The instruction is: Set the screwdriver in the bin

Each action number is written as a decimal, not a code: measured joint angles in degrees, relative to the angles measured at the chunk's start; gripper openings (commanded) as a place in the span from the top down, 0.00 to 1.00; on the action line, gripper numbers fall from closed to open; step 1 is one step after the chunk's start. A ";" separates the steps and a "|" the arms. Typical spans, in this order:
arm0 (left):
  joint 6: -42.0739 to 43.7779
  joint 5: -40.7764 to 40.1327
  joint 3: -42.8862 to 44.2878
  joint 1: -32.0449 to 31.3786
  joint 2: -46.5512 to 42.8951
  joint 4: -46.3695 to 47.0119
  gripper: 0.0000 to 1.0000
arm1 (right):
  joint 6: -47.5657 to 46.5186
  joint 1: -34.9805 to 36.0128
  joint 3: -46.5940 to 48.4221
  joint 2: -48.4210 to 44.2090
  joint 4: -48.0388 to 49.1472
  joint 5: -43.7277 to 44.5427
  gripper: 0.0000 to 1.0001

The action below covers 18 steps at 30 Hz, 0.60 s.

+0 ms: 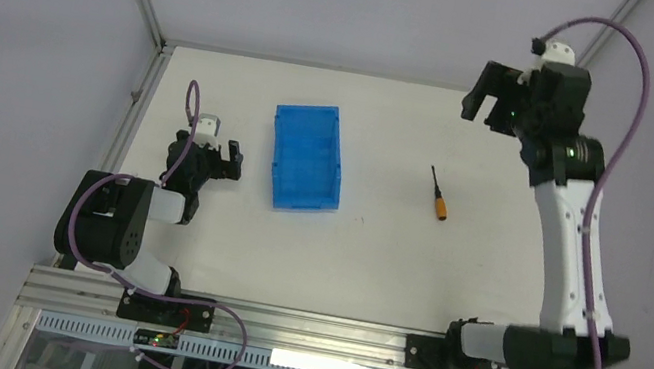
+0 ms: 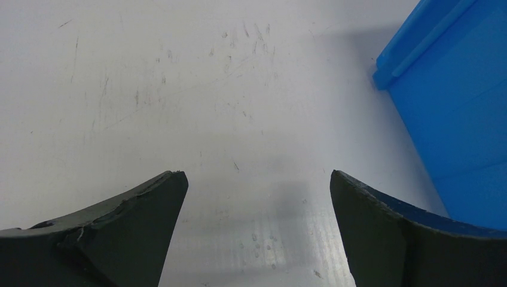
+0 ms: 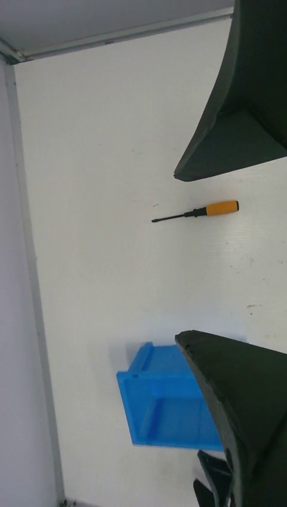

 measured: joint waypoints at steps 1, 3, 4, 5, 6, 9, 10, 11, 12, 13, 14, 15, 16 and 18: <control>0.00 0.00 0.00 0.00 0.00 0.00 0.01 | -0.85 -0.02 4.59 4.52 -3.06 0.44 0.01; 0.00 0.02 0.00 0.00 0.00 0.02 0.01 | -2.62 -0.13 12.31 14.56 -8.41 1.20 0.01; 0.00 0.00 0.00 0.00 0.00 0.00 0.01 | -3.56 -0.24 14.58 19.93 -11.26 1.44 0.01; 0.00 0.00 0.00 0.00 0.00 0.00 0.01 | -4.33 -0.35 15.45 24.72 -13.70 1.53 0.02; 0.00 0.02 0.00 -0.02 0.00 0.00 0.01 | -4.87 -0.42 15.54 28.30 -15.30 1.51 0.04; 0.00 0.02 0.00 0.00 0.00 0.00 0.01 | -6.36 -0.81 13.55 41.40 -19.71 1.53 0.06; 0.00 0.00 0.00 0.00 0.00 0.00 0.01 | -6.73 -0.87 11.45 46.12 -20.52 1.55 0.06; 0.00 0.00 0.00 0.00 0.00 0.00 0.01 | -6.78 -0.92 11.17 46.69 -20.61 1.55 0.07; 0.00 0.00 0.00 -0.02 0.00 0.00 0.01 | -6.88 -0.92 9.57 49.00 -20.74 1.77 0.08; 0.00 0.02 0.00 0.00 0.00 0.00 0.01 | -6.97 -0.96 8.26 50.64 -20.85 1.97 0.09; 0.00 0.00 0.00 0.00 0.00 0.00 0.01 | -7.10 -0.96 7.10 52.02 -21.00 2.16 0.11; 0.00 0.00 0.00 0.00 0.00 0.00 0.01 | -7.26 -0.96 6.14 52.94 -20.94 2.40 0.14; 0.00 0.02 0.00 0.00 0.00 0.00 0.01 | -7.37 -0.96 5.60 53.37 -20.85 2.54 0.18; 0.00 0.00 0.00 0.00 0.00 0.00 0.01 | -7.52 -0.98 5.38 53.62 -21.07 2.54 0.28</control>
